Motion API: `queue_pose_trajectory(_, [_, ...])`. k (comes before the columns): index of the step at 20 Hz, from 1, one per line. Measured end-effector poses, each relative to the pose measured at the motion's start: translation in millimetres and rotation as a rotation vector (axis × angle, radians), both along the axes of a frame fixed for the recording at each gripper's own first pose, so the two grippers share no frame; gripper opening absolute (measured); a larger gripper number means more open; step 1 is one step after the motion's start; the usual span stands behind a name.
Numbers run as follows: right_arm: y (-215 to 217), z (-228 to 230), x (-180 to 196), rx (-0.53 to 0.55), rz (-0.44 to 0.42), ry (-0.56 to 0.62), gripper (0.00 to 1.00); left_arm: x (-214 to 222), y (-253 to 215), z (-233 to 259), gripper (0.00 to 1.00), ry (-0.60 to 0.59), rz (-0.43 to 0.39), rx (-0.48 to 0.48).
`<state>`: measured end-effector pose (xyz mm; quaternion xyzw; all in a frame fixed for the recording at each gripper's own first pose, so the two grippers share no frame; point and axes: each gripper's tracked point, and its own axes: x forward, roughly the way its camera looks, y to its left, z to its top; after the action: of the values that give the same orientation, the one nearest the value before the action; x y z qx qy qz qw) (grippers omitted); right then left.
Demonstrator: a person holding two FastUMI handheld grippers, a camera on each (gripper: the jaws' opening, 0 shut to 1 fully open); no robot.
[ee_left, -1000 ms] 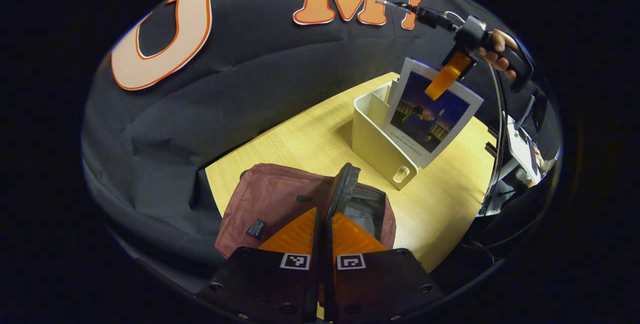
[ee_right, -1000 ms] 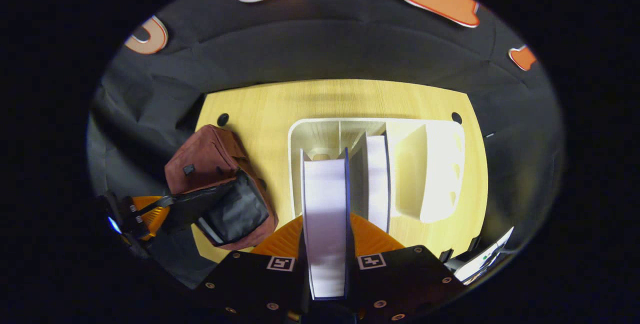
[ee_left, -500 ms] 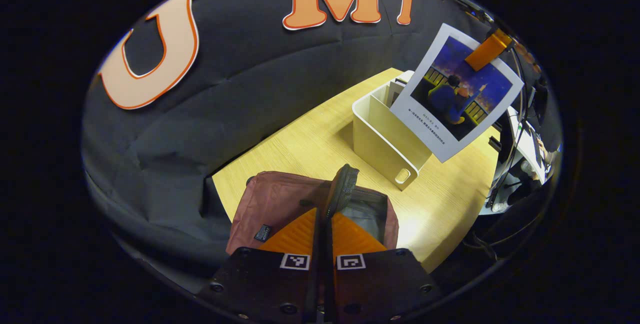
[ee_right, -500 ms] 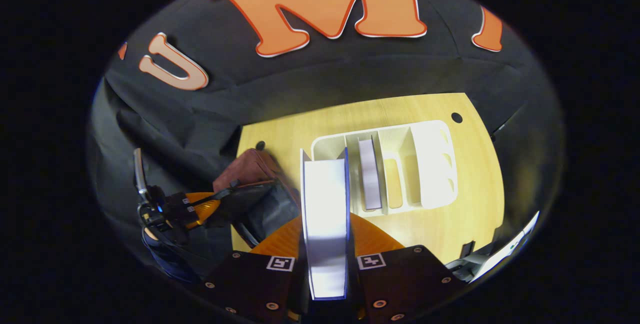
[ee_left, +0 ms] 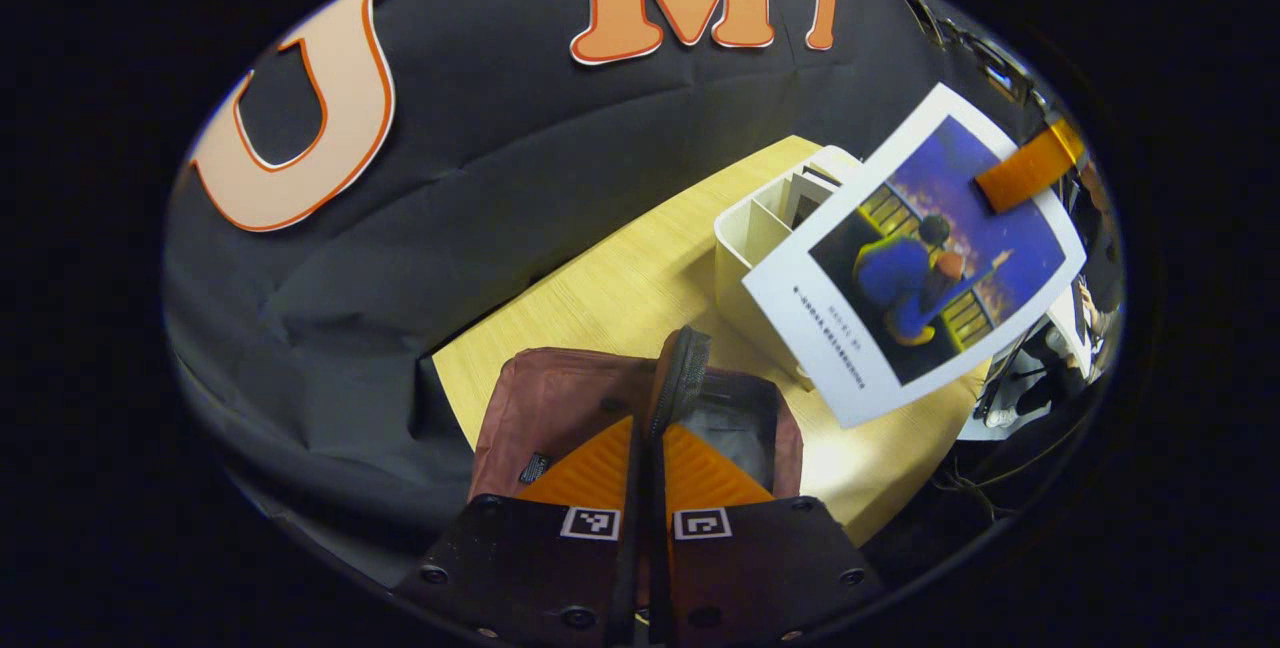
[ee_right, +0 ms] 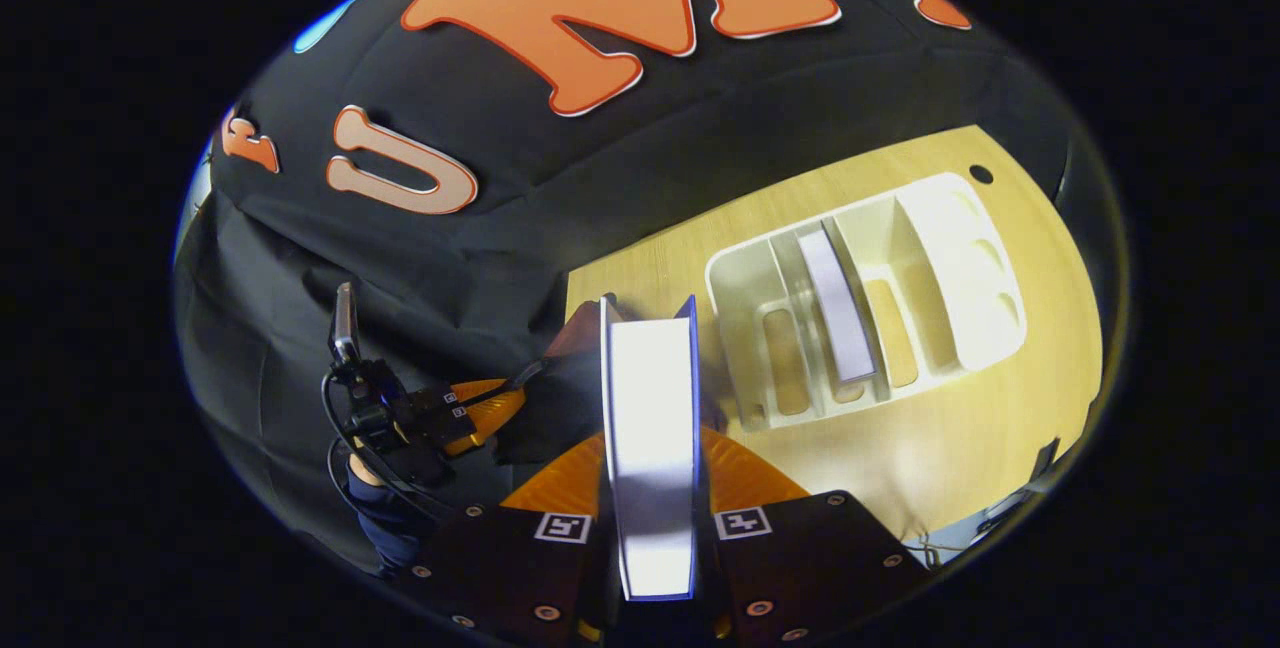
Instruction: Open the schoolbag, grab two books from the bookshelf and put them into the schoolbag.
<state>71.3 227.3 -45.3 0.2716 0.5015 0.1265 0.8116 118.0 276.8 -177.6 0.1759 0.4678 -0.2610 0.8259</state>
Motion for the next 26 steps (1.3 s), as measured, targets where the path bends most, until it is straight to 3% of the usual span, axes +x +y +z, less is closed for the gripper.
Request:
queue_pose_trajectory(7, [50.2,-52.6,-22.9,0.135,-0.020,0.052,0.29,-3.2,2.0,-2.0,0.06,0.013,0.021,-0.010])
queue_pose_trajectory(18, [117.7,-134.2,-19.8,0.279,-0.213,0.115,0.29,-7.0,-8.7,-3.8,0.06,0.035,0.066,-0.051])
queue_pose_trajectory(26, [173.9,-176.7,-5.6,0.287,-0.193,0.108,0.29,-16.0,-19.8,1.5,0.06,0.012,0.025,-0.052])
